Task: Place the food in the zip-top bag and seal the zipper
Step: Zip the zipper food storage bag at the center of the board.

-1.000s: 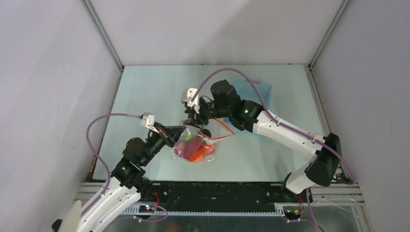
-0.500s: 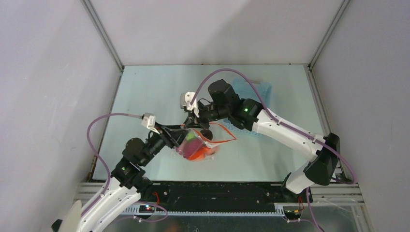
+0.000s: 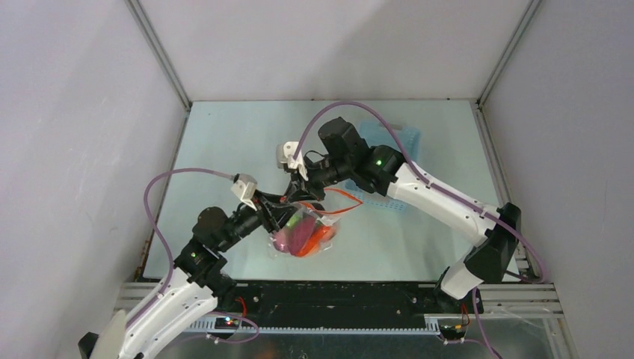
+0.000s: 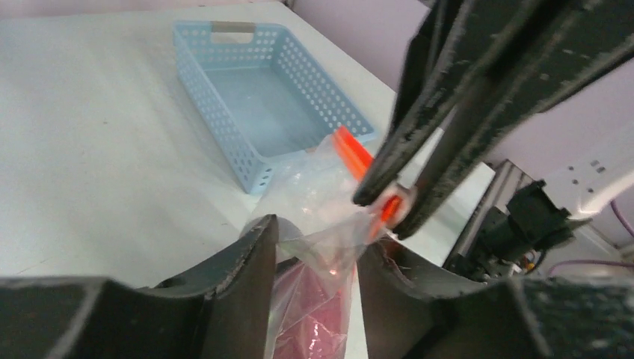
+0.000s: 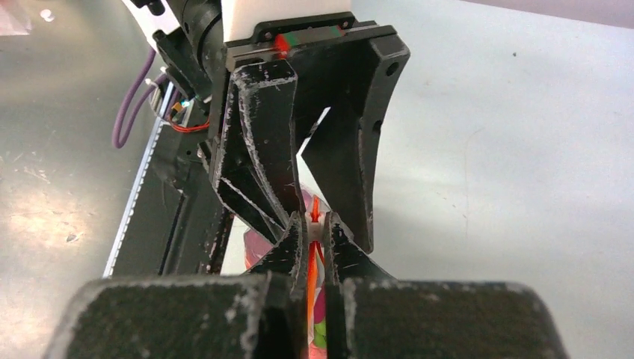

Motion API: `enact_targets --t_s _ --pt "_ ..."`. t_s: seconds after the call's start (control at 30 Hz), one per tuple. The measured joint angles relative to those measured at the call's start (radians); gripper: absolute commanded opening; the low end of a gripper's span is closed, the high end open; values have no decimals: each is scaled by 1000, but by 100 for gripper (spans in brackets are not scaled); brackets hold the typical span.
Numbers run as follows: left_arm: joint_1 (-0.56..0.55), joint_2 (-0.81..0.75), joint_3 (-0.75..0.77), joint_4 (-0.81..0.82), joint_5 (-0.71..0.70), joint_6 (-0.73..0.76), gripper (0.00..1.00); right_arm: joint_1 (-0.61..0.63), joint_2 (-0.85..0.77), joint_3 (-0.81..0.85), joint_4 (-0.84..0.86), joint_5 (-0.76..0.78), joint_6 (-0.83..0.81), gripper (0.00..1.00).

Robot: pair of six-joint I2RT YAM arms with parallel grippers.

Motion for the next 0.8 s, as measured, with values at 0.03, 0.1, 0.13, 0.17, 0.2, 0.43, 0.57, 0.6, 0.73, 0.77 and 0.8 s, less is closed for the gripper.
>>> enact_targets --t_s 0.03,0.1,0.13,0.17,0.2,0.43,0.57,0.6,0.73,0.77,0.8 --pt "0 0 1 2 13 14 31 -4 10 14 -13 -13 0 0" --pt "0 -1 1 2 35 29 7 -11 30 40 -40 -29 -1 0" --pt "0 -1 1 1 45 35 4 -14 37 50 -50 -33 -1 0" --pt "0 -2 1 1 55 36 1 -17 44 56 -55 -36 -1 0" --pt "0 -5 1 2 63 39 0 -19 48 61 -61 -37 -1 0" --pt "0 -74 -26 27 93 34 0 -27 55 74 -91 -27 -2 0" --pt "0 -134 -61 42 80 25 0 -28 55 74 -113 -26 -12 0" --pt "0 -144 -67 43 75 24 0 -29 55 74 -116 -26 -16 0" --pt "0 -171 -76 48 52 24 0 -37 55 72 -143 -29 -40 0" --pt "0 -171 -76 49 49 24 0 -39 55 71 -149 -28 -46 0" --pt "0 -171 -76 47 46 24 0 -41 55 68 -154 -26 -51 0"
